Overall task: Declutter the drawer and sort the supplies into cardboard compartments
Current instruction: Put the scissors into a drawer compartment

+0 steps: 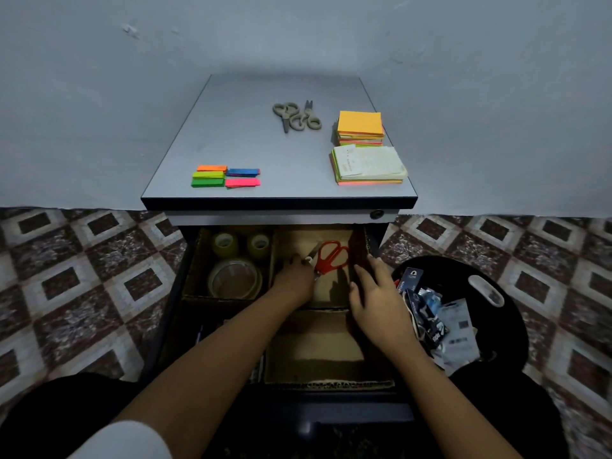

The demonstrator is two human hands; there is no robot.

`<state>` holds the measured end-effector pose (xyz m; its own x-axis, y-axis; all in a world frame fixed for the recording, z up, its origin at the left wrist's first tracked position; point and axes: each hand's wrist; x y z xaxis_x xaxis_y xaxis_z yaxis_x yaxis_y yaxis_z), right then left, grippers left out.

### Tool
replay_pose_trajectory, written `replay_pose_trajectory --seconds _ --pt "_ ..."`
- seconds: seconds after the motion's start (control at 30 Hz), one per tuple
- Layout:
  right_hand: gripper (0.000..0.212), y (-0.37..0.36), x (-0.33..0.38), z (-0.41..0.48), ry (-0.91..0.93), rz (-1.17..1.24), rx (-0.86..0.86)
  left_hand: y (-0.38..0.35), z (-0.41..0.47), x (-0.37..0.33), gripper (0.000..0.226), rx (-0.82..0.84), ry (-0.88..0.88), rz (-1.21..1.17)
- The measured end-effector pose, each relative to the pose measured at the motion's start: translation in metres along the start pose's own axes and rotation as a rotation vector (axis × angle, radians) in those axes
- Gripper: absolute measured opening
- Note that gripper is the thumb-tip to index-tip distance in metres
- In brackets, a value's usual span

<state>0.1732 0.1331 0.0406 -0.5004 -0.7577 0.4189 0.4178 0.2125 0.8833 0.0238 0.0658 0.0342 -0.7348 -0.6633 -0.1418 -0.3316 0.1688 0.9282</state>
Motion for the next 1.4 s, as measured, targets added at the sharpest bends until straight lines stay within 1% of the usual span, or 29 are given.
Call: replay_pose_trajectory --seconds 0.1,0.2,0.27,0.37,0.57,0.63,0.77,0.87,1.07,1.17,1.27,1.4 --pt "0.039 -0.002 -0.001 0.0 -0.005 0.001 -0.011 0.0 0.004 0.001 0.045 0.03 -0.005 0.024" --pt "0.037 -0.002 -0.002 0.0 0.005 0.001 -0.031 -0.001 0.006 0.0 0.051 0.079 0.005 0.059" --pt "0.036 -0.003 -0.002 0.0 0.008 -0.004 -0.034 -0.002 0.006 -0.001 0.055 0.086 0.024 0.064" --pt "0.036 -0.002 -0.001 0.0 -0.001 -0.001 -0.022 -0.001 0.006 0.0 0.053 0.077 0.047 0.039" --pt "0.037 0.001 0.002 0.0 -0.01 0.008 0.005 -0.001 0.007 0.001 0.052 0.034 0.033 0.003" --pt "0.038 0.002 0.002 -0.001 -0.01 0.005 0.01 0.0 0.004 0.003 0.05 -0.008 0.01 -0.012" --pt "0.038 0.004 0.004 -0.002 -0.013 0.009 0.012 0.004 0.0 0.004 0.034 -0.096 -0.034 -0.024" --pt "0.039 0.004 0.004 -0.002 -0.015 0.006 0.023 0.006 0.002 0.003 0.029 -0.139 -0.033 -0.05" --pt "0.039 0.005 0.004 -0.002 -0.014 0.01 0.031 0.005 0.002 0.004 0.028 -0.149 -0.025 -0.093" --pt "0.039 0.006 0.005 -0.001 -0.014 0.011 0.025 0.005 0.0 0.004 0.032 -0.149 -0.036 -0.12" --pt "0.04 0.006 0.005 -0.001 -0.012 0.002 0.027 0.005 -0.004 0.006 0.035 -0.165 -0.069 -0.155" --pt "0.04 0.006 0.004 -0.001 -0.018 0.01 0.031 0.015 -0.012 0.008 0.022 -0.218 -0.171 -0.27"
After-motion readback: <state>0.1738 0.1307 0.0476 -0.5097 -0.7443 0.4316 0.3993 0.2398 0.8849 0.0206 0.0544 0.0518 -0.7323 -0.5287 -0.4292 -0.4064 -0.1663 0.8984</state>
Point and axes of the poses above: each hand's wrist, its own z-axis towards the middle knuckle, its own y-axis out of the back of the hand, x = y × z, and after that the axes turned 2 degrees about -y, right-handed
